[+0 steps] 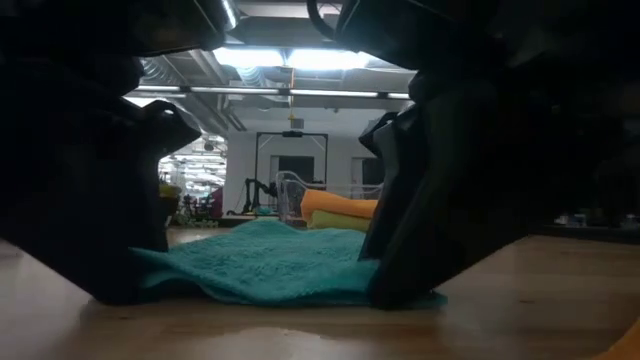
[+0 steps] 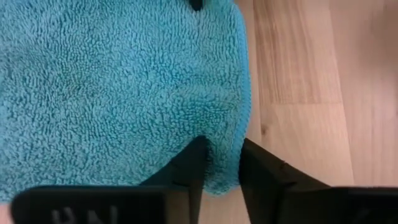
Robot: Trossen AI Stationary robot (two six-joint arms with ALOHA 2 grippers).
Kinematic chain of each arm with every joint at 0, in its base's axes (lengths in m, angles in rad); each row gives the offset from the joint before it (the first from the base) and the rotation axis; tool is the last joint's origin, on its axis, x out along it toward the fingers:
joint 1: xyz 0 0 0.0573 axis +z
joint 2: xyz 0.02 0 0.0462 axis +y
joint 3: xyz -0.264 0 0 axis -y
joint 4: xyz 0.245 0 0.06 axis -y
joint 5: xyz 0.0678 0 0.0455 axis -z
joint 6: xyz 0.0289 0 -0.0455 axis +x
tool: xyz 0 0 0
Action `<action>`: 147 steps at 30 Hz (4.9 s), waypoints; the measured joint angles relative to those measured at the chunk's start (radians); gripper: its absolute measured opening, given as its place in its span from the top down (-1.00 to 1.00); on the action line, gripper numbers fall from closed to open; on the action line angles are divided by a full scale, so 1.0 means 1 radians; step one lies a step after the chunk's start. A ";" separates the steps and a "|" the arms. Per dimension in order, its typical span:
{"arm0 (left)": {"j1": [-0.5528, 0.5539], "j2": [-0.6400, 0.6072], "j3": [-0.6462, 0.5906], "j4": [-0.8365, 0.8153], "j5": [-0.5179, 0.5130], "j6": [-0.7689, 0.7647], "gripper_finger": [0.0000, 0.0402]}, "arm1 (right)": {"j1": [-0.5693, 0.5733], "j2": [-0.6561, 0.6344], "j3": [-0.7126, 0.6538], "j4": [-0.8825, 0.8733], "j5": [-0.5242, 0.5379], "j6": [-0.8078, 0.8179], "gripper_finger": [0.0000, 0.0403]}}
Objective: Fold microfiber towels
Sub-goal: Fold the blue microfiber cloth
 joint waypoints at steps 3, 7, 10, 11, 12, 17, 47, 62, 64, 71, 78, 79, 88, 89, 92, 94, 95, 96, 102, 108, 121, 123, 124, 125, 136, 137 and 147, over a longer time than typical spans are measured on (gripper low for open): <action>0.000 0.001 0.000 0.004 -0.003 -0.017 0.73 | -0.001 0.000 -0.001 -0.004 0.007 0.015 0.77; -0.001 0.002 -0.001 0.012 -0.008 -0.015 0.96 | -0.001 -0.001 -0.001 -0.007 0.009 0.083 0.95; -0.010 0.002 0.014 -0.003 -0.015 0.022 0.98 | -0.001 -0.009 -0.001 -0.009 0.008 0.109 0.96; -0.013 -0.002 0.023 -0.011 -0.018 0.041 0.99 | -0.001 -0.014 0.000 -0.010 0.007 0.109 0.97; -0.016 -0.003 0.035 -0.024 -0.024 0.054 0.99 | -0.001 -0.015 0.003 -0.013 0.008 0.109 0.97; -0.028 0.001 0.130 -0.152 -0.038 0.083 1.00 | 0.004 -0.031 0.077 -0.159 0.018 0.111 0.98; -0.061 -0.003 0.464 -0.619 -0.148 0.045 1.00 | 0.097 -0.043 0.509 -0.797 0.321 0.209 0.99; 0.050 -0.003 0.292 -0.499 -0.043 0.018 0.94 | -0.047 -0.045 0.300 -0.608 0.218 0.160 0.85; 0.061 -0.003 0.285 -0.504 -0.037 0.007 0.87 | -0.055 -0.045 0.288 -0.604 0.217 0.156 0.82; 0.090 -0.003 0.272 -0.526 -0.031 -0.002 0.51 | -0.083 -0.045 0.280 -0.601 0.225 0.127 0.73; 0.101 -0.003 0.282 -0.561 -0.036 -0.079 0.19 | -0.106 -0.045 0.280 -0.600 0.223 0.102 0.46; 0.101 -0.003 0.282 -0.565 -0.035 -0.081 0.16 | -0.108 -0.045 0.280 -0.600 0.223 0.099 0.41; 0.100 -0.035 0.282 -0.592 -0.039 -0.185 0.10 | -0.116 -0.068 0.282 -0.641 0.228 0.098 0.10; 0.101 -0.044 0.282 -0.592 -0.039 -0.196 0.10 | -0.110 -0.078 0.282 -0.655 0.228 0.098 0.10; 0.097 -0.075 0.283 -0.595 -0.034 -0.210 0.09 | -0.084 -0.111 0.283 -0.746 0.226 0.117 0.12; 0.085 -0.098 0.283 -0.590 -0.025 -0.211 0.10 | -0.065 -0.124 0.283 -0.813 0.223 0.160 0.15; 0.077 -0.108 0.283 -0.584 -0.013 -0.212 0.10 | -0.054 -0.130 0.283 -0.844 0.221 0.183 0.16; 0.068 -0.115 0.283 -0.570 0.001 -0.213 0.11 | -0.040 -0.132 0.283 -0.874 0.220 0.211 0.18; -0.001 -0.109 0.285 -0.364 0.013 -0.190 0.11 | 0.040 -0.132 0.283 -0.904 0.195 0.289 0.20; -0.045 -0.043 0.284 -0.171 -0.017 -0.094 0.08 | 0.092 -0.132 0.283 -0.773 0.199 0.228 0.20; -0.045 0.043 0.283 -0.120 -0.012 -0.067 -0.14 | 0.110 -0.094 0.282 -0.578 0.042 0.093 0.01; -0.042 0.044 0.283 -0.117 -0.014 -0.067 -0.16 | 0.107 -0.074 0.282 -0.561 0.043 0.073 -0.11; -0.041 0.045 0.283 -0.118 -0.013 -0.068 -0.17 | 0.104 -0.064 0.282 -0.550 0.042 0.072 -0.17; -0.041 0.045 0.283 -0.116 -0.014 -0.071 -0.18 | 0.100 -0.055 0.282 -0.549 0.037 0.072 -0.22; -0.037 0.100 0.283 -0.037 0.017 -0.034 -0.21 | 0.079 0.035 0.282 -0.535 0.010 0.003 -0.30; -0.036 0.112 0.283 -0.043 0.018 -0.035 -0.21 | 0.076 0.043 0.282 -0.534 0.005 0.003 -0.30; -0.020 0.140 0.283 -0.060 -0.009 -0.058 -0.16 | 0.067 0.067 0.286 -0.530 -0.010 0.025 -0.25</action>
